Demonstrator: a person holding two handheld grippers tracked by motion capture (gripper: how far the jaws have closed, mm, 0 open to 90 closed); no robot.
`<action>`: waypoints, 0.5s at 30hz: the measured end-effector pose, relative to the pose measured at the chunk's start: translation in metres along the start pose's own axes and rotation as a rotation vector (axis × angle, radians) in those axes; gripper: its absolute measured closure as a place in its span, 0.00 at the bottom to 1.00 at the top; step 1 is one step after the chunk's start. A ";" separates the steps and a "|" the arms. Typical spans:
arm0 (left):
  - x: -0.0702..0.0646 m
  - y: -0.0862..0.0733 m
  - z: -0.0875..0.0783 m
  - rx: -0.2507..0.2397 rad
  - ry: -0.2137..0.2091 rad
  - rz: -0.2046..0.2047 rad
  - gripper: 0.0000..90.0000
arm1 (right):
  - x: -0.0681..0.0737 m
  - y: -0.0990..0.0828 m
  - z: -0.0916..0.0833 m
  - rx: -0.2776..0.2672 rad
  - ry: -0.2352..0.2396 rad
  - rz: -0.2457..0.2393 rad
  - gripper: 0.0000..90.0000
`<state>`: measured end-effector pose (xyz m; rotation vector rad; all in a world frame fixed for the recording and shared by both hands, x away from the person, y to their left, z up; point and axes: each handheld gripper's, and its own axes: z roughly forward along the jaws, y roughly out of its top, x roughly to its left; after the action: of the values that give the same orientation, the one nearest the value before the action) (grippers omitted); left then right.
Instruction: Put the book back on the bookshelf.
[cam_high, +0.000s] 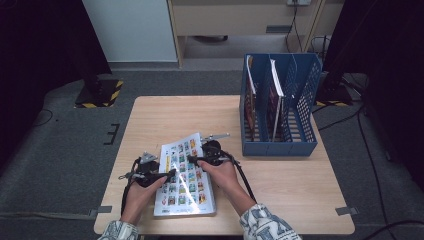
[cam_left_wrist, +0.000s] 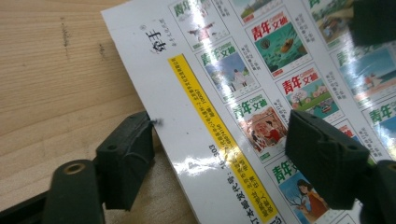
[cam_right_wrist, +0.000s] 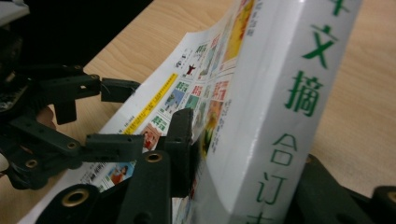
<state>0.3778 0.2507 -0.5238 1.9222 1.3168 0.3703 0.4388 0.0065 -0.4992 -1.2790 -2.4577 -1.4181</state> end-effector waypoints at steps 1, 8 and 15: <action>0.001 0.000 0.000 -0.006 -0.005 -0.003 0.24 | 0.001 0.002 -0.001 -0.001 -0.002 -0.004 0.75; 0.004 0.000 -0.001 -0.044 -0.044 -0.005 0.23 | 0.010 0.011 -0.010 -0.035 -0.026 -0.108 0.77; 0.003 0.000 -0.001 -0.047 -0.058 -0.003 0.21 | 0.015 0.016 -0.019 -0.079 -0.054 -0.169 0.79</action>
<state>0.3786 0.2540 -0.5239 1.8780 1.2629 0.3377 0.4331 0.0067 -0.4707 -1.1608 -2.6263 -1.5523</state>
